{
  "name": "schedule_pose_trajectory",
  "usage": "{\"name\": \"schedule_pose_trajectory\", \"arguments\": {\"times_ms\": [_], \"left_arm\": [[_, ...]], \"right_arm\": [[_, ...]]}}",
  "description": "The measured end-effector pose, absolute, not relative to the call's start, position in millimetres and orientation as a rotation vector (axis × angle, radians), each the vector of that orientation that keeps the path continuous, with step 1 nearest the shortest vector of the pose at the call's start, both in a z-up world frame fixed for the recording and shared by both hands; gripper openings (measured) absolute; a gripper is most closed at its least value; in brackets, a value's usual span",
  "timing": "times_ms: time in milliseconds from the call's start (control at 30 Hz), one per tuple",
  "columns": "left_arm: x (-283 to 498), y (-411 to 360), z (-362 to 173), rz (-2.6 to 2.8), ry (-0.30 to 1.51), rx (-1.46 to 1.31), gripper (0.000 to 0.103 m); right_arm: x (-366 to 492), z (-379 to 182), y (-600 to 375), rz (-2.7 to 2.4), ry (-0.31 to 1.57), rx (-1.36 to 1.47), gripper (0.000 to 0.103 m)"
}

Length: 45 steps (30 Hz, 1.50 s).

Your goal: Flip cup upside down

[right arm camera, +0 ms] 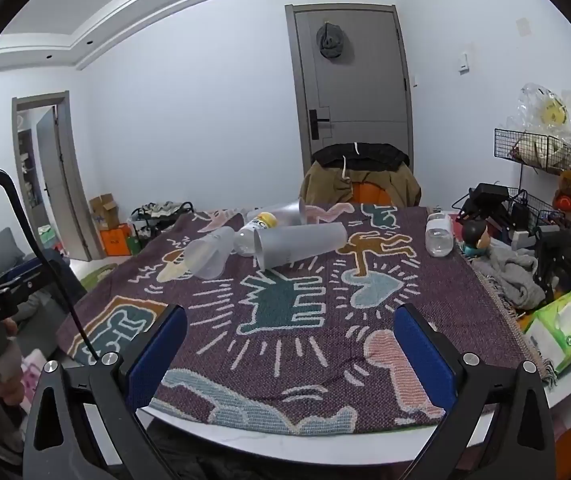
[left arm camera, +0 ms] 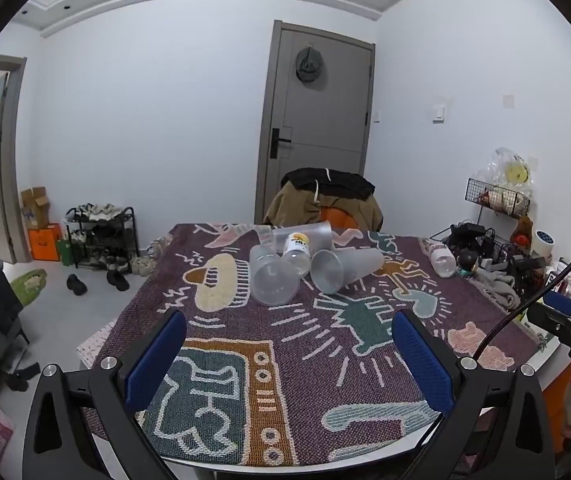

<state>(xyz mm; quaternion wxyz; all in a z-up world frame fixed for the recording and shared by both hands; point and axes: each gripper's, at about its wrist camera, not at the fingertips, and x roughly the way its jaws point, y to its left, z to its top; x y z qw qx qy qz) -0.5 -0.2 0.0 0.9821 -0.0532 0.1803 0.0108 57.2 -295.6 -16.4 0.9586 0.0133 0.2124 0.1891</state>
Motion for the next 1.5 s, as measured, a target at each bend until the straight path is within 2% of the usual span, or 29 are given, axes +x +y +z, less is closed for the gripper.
{"name": "schedule_pose_trajectory", "arguments": {"times_ms": [1100,1500], "left_arm": [[3,1,5,0.012,0.395,-0.094,0.103],[1,-2,1,-0.014,0.317,-0.145,0.103]], "right_arm": [[60,-20,-298,0.375,0.447,0.043,0.103],[63,-22,-300,0.368,0.454,0.049,0.103]]}}
